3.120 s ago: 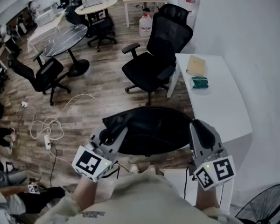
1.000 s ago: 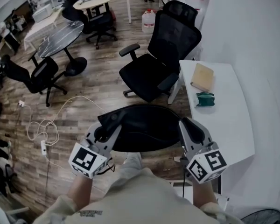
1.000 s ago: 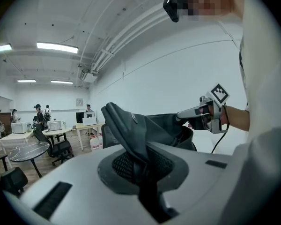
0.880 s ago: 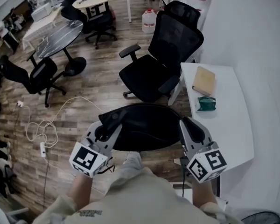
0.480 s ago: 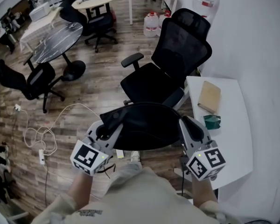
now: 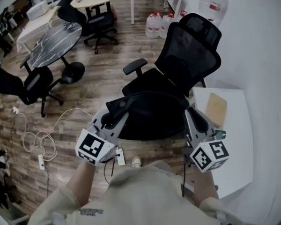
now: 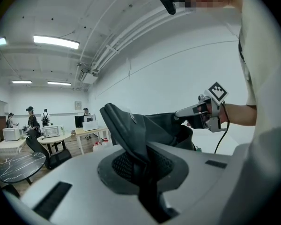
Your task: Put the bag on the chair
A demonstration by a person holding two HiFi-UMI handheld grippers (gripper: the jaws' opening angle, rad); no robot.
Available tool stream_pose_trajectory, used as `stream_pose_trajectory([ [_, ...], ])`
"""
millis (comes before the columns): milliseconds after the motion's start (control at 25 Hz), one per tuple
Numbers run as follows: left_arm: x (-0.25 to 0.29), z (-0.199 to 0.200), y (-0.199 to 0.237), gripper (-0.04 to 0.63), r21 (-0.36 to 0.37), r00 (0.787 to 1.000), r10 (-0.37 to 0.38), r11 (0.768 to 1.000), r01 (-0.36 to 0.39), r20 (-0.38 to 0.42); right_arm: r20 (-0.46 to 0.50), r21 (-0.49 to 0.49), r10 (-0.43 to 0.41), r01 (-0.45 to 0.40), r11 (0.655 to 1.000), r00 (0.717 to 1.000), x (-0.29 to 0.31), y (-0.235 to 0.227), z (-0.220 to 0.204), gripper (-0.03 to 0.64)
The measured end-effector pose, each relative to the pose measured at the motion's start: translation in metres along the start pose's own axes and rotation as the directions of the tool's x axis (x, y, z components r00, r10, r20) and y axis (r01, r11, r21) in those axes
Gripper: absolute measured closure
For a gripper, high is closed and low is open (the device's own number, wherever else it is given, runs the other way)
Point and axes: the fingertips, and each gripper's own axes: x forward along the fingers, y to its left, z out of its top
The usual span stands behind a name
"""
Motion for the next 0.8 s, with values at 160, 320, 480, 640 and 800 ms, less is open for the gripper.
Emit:
stream_pose_trajectory([
  [160,0.041,0.011,0.025,0.548,0.011,0.999,-0.003,1.000,0.002,0.035,0.047,-0.013,-0.015,0.016,1.000,0.999,0.036,-0.031,0.018,0.538],
  [320,0.073,0.017,0.045,0.548,0.045,0.998,0.005,0.999,-0.007,0.056,0.069,-0.039,0.001,0.002,0.999,0.998,0.066,-0.053,0.030,0.538],
  [480,0.108,0.019,0.062,0.548,0.036,0.999,0.025,0.999,-0.027,0.048,0.077,-0.042,0.026,-0.023,0.999,0.997,0.094,-0.081,0.038,0.538],
  [640,0.141,0.019,0.076,0.548,0.020,0.998,0.053,0.998,-0.054,0.030,0.090,-0.010,0.058,-0.058,0.998,0.994,0.120,-0.109,0.044,0.538],
  [800,0.185,0.018,0.091,0.548,0.019,0.997,0.076,0.997,-0.076,0.009,0.093,0.015,0.086,-0.087,0.996,0.992,0.152,-0.147,0.048,0.538],
])
